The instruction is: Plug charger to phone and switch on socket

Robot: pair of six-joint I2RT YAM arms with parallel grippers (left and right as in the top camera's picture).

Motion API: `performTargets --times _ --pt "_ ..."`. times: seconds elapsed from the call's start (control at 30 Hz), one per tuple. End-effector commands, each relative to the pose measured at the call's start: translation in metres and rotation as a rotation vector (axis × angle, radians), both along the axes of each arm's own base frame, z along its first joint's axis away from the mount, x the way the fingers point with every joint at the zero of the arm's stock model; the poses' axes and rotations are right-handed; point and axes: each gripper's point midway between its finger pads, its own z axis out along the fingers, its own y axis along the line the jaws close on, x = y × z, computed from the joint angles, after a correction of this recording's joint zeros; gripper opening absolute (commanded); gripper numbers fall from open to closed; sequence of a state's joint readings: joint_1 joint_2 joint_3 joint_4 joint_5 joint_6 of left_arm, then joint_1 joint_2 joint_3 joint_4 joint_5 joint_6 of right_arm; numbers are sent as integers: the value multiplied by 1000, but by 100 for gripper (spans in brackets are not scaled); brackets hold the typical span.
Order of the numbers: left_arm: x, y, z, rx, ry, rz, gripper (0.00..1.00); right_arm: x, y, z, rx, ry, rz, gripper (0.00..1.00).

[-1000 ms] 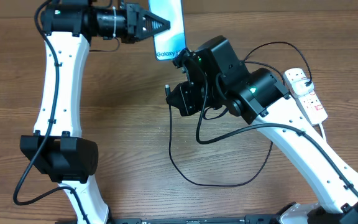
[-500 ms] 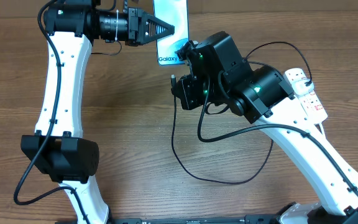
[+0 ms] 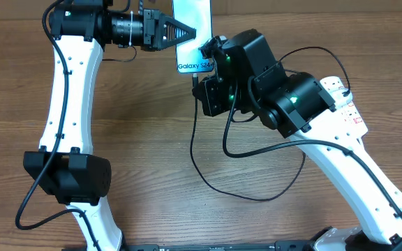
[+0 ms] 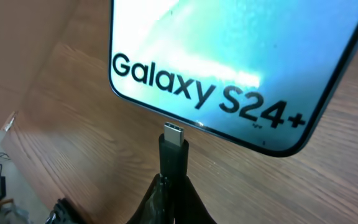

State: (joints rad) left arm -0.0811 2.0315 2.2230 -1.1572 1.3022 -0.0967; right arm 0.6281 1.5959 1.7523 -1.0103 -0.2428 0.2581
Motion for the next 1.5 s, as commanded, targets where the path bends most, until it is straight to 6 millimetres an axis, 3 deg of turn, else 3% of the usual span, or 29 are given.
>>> performTargets --times 0.0,0.23,0.8,1.47 --pt "-6 -1 13 -48 -40 -38 4 1 -4 18 17 -42 -17 4" --pt "-12 -2 21 -98 -39 -72 4 0 -5 17 17 -32 -23 4" --pt "-2 0 7 -16 -59 -20 4 0 -5 17 22 -21 -32 4" --pt "-9 -2 17 -73 -61 -58 4 -1 -5 16 19 -17 -33 4"
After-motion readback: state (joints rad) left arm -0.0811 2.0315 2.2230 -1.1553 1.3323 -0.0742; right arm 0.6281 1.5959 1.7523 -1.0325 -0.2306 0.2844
